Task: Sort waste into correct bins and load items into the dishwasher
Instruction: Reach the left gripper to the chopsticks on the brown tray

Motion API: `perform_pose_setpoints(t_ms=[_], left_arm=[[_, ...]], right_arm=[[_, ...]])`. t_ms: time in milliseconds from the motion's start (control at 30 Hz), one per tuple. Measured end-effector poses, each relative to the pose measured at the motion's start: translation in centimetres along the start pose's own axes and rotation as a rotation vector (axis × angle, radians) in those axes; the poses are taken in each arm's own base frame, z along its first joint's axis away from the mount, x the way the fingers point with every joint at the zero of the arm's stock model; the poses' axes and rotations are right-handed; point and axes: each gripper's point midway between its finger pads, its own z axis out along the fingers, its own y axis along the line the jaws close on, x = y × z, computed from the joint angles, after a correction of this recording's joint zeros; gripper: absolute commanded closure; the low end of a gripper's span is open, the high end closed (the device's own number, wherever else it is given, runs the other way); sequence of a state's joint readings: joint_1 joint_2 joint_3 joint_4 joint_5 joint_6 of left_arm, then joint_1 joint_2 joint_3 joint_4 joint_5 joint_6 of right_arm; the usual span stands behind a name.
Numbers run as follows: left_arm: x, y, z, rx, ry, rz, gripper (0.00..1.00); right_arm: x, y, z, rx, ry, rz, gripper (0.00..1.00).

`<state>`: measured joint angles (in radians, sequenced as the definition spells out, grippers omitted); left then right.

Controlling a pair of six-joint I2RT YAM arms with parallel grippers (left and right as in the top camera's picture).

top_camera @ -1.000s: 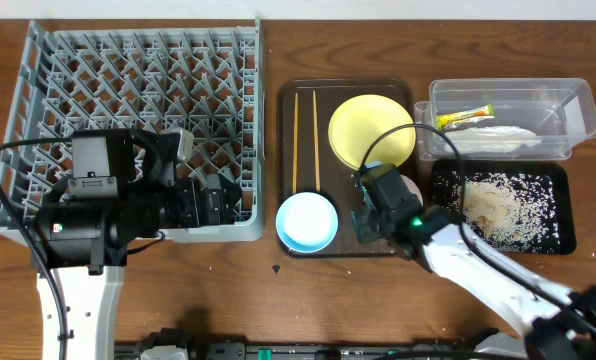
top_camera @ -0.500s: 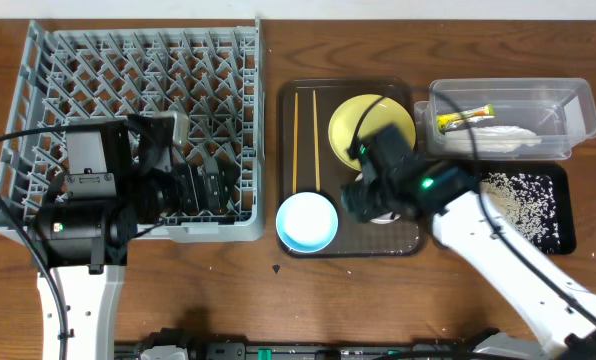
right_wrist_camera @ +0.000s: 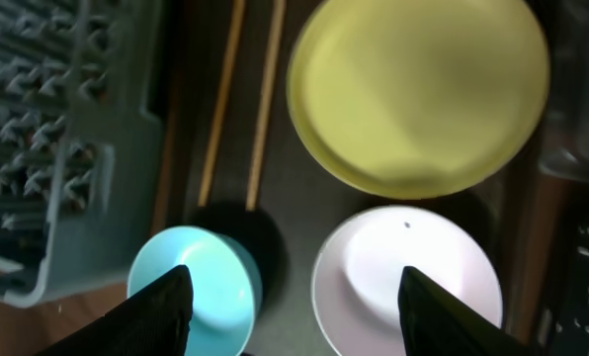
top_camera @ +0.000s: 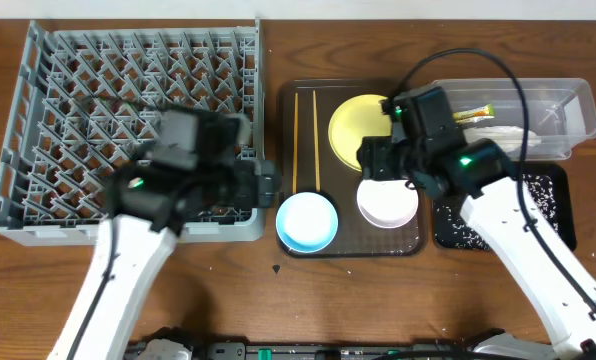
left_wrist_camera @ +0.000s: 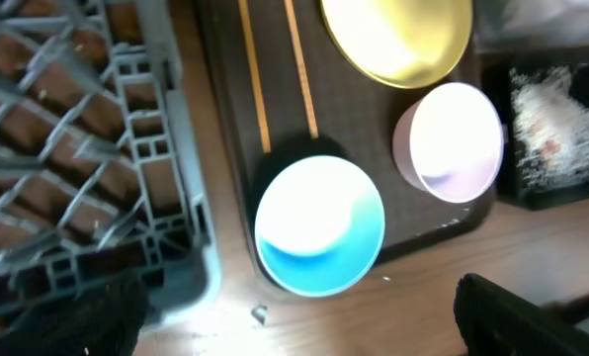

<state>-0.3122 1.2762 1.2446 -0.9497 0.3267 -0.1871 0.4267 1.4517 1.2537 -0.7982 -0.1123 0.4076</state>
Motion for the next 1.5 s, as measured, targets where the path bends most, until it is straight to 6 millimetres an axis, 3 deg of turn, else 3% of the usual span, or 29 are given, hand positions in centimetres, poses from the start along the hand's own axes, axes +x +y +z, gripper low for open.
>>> perform_pose_setpoints(t_ms=[67, 200, 367, 567, 700, 833, 1067, 1500], left_arm=[[-1.2, -0.6, 1.2, 0.000, -0.024, 0.030, 0.14], [-3.5, -1.9, 3.2, 0.012, -0.085, 0.059, 0.16], [-3.6, -2.2, 6.7, -0.044, 0.012, 0.080, 0.20], [-6.2, -1.8, 11.9, -0.101, 0.092, 0.079, 0.30], [-7.2, -1.6, 15.5, -0.120, 0.119, 0.090, 0.32], [-6.2, -0.5, 18.9, -0.172, 0.167, 0.111, 0.32], [-3.9, 1.3, 24.0, -0.213, 0.252, 0.083, 0.45], [-3.2, -1.2, 26.2, -0.201, 0.234, 0.099, 0.59]], right_arm=[[0.3, -0.7, -0.1, 0.016, 0.018, 0.028, 0.32], [0.2, -2.2, -0.2, 0.039, 0.025, 0.081, 0.27], [-0.6, -4.1, -0.5, 0.053, 0.009, 0.145, 0.25], [-0.6, -4.5, -0.6, 0.041, 0.019, 0.169, 0.23], [-0.4, -4.5, -0.6, 0.038, 0.029, 0.172, 0.22], [-0.2, -4.5, -0.6, 0.039, 0.035, 0.173, 0.21], [0.1, -4.6, -0.7, 0.044, 0.048, 0.175, 0.20], [0.1, -4.6, -0.7, 0.044, 0.048, 0.175, 0.20]])
